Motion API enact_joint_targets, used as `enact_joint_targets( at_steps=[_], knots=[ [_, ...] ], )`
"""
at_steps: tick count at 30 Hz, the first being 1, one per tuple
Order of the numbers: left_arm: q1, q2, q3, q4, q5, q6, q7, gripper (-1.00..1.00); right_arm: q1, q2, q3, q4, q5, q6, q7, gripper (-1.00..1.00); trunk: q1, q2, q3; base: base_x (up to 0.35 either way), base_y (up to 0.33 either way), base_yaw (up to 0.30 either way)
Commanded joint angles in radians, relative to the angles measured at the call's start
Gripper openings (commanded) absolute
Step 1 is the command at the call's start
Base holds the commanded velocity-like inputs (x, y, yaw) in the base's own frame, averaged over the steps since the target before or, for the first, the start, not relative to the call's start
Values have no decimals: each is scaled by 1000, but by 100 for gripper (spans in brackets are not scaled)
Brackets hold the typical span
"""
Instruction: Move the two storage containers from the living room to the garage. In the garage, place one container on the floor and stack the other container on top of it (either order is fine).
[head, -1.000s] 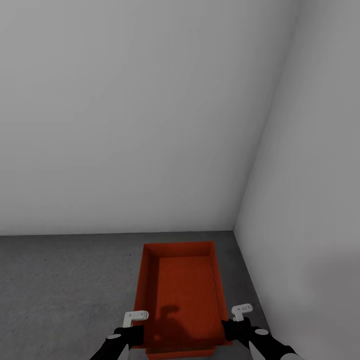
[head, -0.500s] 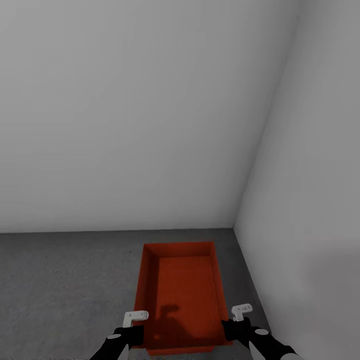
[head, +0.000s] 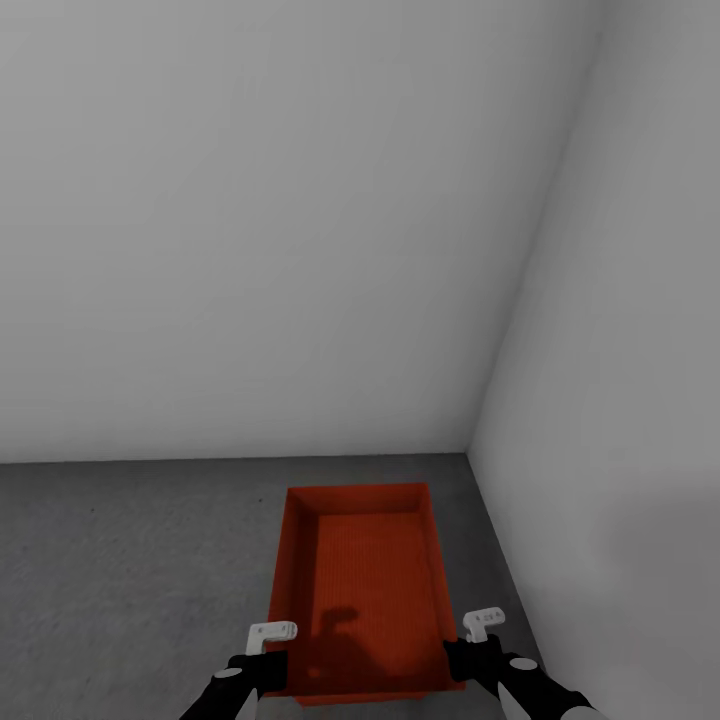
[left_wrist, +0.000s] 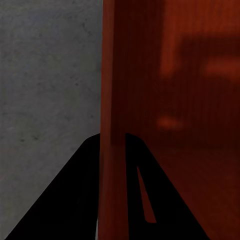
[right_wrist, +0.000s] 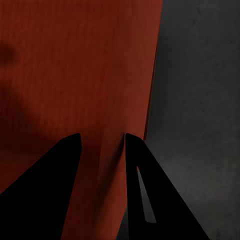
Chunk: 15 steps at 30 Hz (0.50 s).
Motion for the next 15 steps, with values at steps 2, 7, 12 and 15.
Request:
enact_joint_targets(
  at_steps=[2, 7, 12, 15],
  knots=[
    [-1, 6, 19, -2, -6, 7, 2, -100, -1, 0, 14, -1, -1, -5, 14, -100, 0, -1, -1, 0, 0, 0],
    [-1, 5, 19, -2, -7, 7, 2, -100, -1, 0, 14, -1, -4, -5, 13, -100, 0, -1, -1, 0, 0, 0],
    [-1, 6, 19, -1, -7, 7, 2, -100, -1, 0, 14, -1, -5, -5, 13, -100, 0, -1, -1, 0, 0, 0],
    [-1, 6, 19, -1, -7, 7, 2, -100, -1, -1, 14, -1, -5, -5, 13, -100, 0, -1, -1, 0, 0, 0]
  ],
)
